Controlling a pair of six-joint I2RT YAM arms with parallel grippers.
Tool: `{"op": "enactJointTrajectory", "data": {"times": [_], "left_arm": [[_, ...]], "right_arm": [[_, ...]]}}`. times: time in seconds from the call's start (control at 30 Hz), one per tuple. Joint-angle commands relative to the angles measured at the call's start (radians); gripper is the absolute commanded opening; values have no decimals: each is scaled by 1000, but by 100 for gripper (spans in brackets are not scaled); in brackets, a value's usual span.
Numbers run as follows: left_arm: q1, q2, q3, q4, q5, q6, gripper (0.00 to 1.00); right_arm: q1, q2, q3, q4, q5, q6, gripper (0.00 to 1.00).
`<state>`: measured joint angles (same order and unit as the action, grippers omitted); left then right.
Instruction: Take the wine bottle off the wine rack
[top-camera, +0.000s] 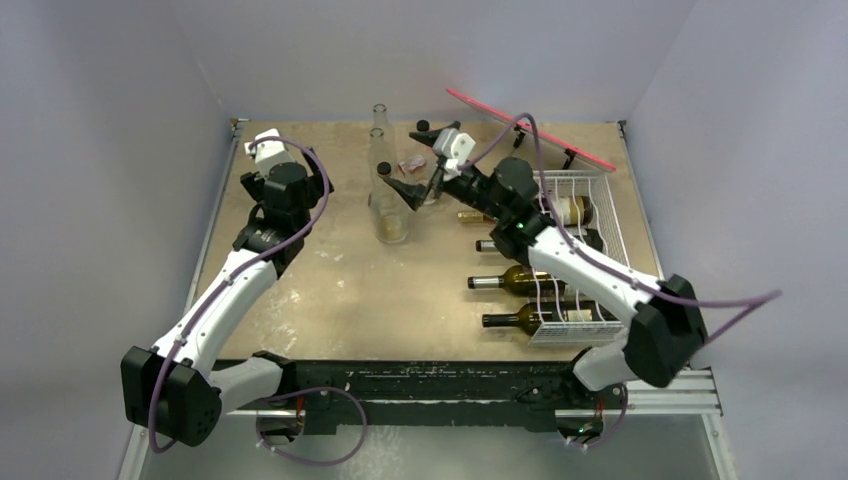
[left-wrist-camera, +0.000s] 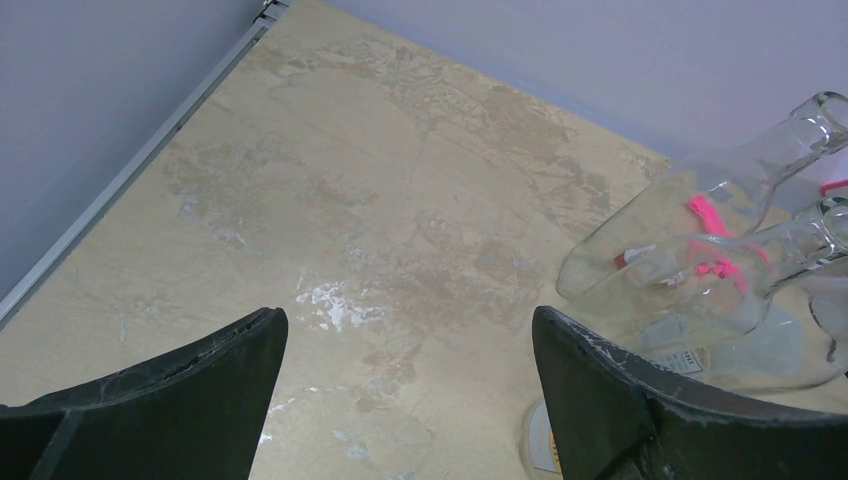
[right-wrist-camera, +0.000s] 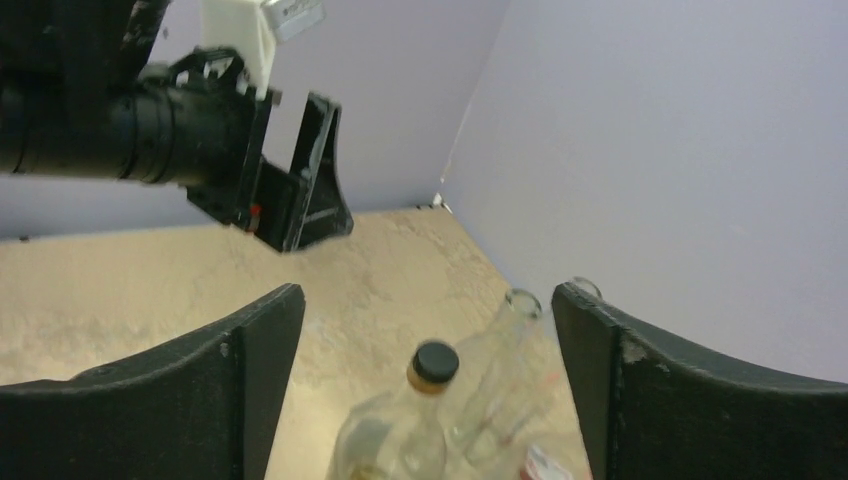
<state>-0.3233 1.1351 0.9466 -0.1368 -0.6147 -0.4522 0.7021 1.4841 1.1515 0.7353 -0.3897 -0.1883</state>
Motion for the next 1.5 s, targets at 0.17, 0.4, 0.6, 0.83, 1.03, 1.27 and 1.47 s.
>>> {"op": "enactJointTrajectory", "data": {"times": [0.17, 0.4, 0.6, 0.83, 1.03, 1.27, 1.47], "left_arm": [[-5, -23, 44, 30, 5, 2, 92], [-5, -29, 46, 31, 17, -5, 92], [-5, -29, 47, 30, 20, -6, 92], [-5, -30, 48, 29, 23, -7, 92], [-4, -34, 46, 29, 22, -9, 92], [-4, -37, 48, 29, 28, -10, 92], [-5, -31, 51, 28, 38, -12, 92]], "right_arm": [[6, -331, -199, -302, 218, -94, 100], [5, -438, -205, -526, 326, 7, 100], [5, -481, -193, -677, 323, -40, 100], [6, -537, -175, -915, 161, -160, 100], [6, -580, -146, -1152, 88, -323, 100], [6, -555, -155, -1486, 90, -496, 100], [6, -516, -244, -1591, 94, -625, 96]]}}
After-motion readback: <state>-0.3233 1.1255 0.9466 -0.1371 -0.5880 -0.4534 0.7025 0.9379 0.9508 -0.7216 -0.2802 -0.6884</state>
